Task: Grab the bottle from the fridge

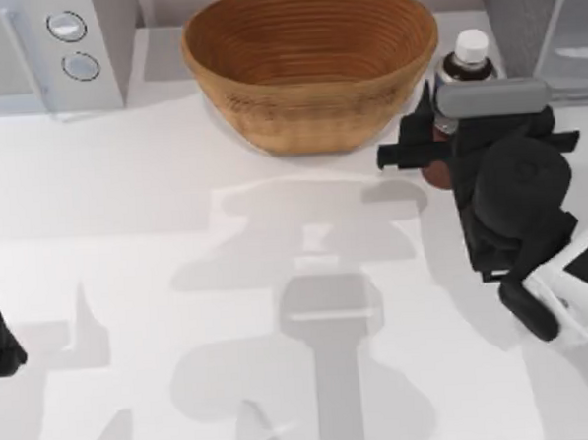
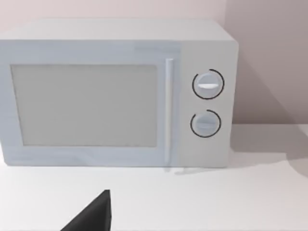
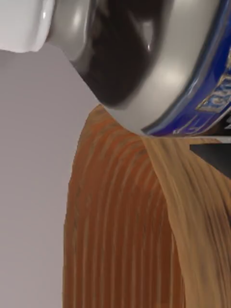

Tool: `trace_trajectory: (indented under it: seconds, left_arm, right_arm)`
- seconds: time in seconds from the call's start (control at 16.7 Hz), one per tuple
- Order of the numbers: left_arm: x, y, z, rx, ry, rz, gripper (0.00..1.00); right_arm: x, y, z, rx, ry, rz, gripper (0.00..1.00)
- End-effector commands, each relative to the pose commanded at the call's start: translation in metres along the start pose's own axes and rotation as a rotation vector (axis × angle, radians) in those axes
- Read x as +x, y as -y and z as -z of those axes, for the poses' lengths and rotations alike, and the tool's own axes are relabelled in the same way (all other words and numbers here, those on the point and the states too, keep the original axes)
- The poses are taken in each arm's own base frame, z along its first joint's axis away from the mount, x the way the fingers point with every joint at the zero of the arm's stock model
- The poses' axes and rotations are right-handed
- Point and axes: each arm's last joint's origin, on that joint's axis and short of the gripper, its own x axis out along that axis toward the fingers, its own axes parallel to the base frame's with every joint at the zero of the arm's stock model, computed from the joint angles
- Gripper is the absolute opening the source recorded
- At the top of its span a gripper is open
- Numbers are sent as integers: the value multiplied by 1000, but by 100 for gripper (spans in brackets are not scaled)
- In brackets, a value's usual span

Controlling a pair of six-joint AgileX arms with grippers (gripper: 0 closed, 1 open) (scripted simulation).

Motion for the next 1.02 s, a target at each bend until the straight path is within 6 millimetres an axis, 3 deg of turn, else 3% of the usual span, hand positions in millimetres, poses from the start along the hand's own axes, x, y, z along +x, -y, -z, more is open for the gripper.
trace_trajectory:
  seconds: [0.12, 0.9, 1.02]
  left_arm:
    - [0, 0, 0, 0, 0, 0, 100]
    - [0, 0, 0, 0, 0, 0, 100]
    - [0, 0, 0, 0, 0, 0, 100]
  right_arm:
    - [0, 0, 0, 0, 0, 0, 0]
    - [0, 0, 0, 0, 0, 0, 98]
    - [0, 0, 0, 0, 0, 0, 100]
